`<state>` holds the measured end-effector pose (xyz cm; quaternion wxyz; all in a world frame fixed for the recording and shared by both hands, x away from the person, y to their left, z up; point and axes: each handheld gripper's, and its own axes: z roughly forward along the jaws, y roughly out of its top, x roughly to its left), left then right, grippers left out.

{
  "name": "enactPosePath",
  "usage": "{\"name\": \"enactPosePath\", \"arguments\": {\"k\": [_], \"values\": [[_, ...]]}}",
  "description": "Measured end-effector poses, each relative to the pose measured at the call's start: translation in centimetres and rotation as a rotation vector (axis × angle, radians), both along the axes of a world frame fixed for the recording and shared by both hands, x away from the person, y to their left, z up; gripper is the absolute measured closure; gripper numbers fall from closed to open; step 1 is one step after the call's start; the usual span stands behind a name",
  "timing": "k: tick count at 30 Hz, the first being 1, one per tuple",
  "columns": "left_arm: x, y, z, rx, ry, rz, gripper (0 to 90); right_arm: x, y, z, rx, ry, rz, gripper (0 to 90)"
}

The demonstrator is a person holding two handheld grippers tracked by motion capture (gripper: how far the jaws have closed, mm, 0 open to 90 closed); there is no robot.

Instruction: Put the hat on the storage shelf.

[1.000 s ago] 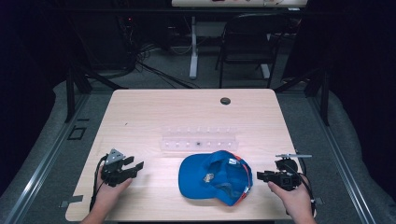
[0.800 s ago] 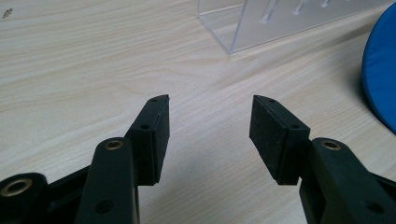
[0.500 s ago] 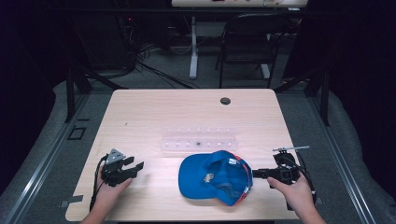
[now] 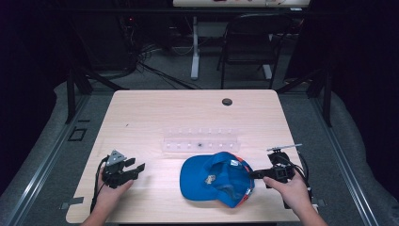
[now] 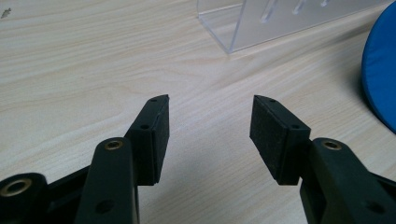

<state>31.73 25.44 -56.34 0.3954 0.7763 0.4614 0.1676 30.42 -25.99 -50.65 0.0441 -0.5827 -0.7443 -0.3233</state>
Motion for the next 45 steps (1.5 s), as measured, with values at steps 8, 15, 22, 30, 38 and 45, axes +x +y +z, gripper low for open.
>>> {"name": "enactPosePath", "arguments": {"k": [8,15,22,30,38,45], "values": [[0.0,0.0,0.0,-0.001,0.000,0.001,47.8,0.4,0.8,-1.0,0.018,0.032,0.033,61.7],[0.0,0.0,0.0,-0.003,0.001,0.000,47.7,0.7,1.2,-1.7,0.022,0.055,0.045,61.9],[0.0,0.0,0.0,-0.001,-0.001,0.002,47.7,0.7,1.3,-1.7,0.035,0.076,0.052,63.7],[0.0,0.0,0.0,0.000,-0.001,0.001,47.6,0.6,1.2,-1.1,0.068,0.071,0.068,66.9],[0.0,0.0,0.0,0.001,-0.002,0.001,47.5,0.6,1.4,-0.7,0.081,0.080,0.073,70.3],[0.0,0.0,0.0,-0.001,-0.003,0.004,47.5,0.7,1.3,-0.4,0.096,0.089,0.079,72.6]]}}
